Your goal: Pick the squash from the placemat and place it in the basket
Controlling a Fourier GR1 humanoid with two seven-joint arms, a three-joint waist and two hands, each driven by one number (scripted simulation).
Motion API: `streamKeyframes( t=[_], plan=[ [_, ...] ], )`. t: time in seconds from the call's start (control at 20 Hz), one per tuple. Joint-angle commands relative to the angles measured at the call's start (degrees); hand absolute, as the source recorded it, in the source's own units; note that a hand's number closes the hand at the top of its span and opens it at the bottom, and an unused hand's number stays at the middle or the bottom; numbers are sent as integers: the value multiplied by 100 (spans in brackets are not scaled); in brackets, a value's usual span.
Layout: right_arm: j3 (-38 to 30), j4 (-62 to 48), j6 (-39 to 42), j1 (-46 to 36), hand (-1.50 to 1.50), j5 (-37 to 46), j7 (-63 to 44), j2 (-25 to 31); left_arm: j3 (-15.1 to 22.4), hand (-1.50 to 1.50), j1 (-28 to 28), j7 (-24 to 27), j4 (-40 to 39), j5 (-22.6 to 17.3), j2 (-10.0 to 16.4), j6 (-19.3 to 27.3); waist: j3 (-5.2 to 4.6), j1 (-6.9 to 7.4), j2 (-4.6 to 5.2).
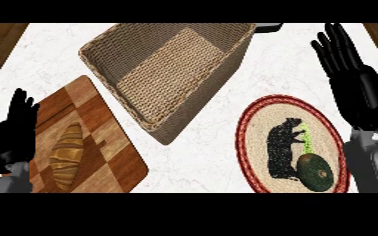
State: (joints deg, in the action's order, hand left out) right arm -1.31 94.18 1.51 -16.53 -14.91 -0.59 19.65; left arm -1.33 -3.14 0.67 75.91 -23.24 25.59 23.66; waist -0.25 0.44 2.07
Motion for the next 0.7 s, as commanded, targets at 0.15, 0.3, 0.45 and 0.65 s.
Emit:
streamKeyframes(
  t=[0.15,0.3,0.45,0.65],
  plan=[
    [545,-30,239,303,150,105,-55,-285,685,0,-522,387,611,857,626,-629,33,-136,-212],
    [-763,311,-1210,126,150,-639,728,-1349,668,0,-466,383,552,787,627,-701,325,-867,-481],
    [1613,570,-1148,1166,150,404,353,-1917,1319,0,-817,413,889,1274,748,-1113,24,-227,-256],
    [2474,691,-2877,880,-150,2093,-23,-1946,1347,0,-826,501,863,1360,768,-1235,7,-126,-256]
  ],
)
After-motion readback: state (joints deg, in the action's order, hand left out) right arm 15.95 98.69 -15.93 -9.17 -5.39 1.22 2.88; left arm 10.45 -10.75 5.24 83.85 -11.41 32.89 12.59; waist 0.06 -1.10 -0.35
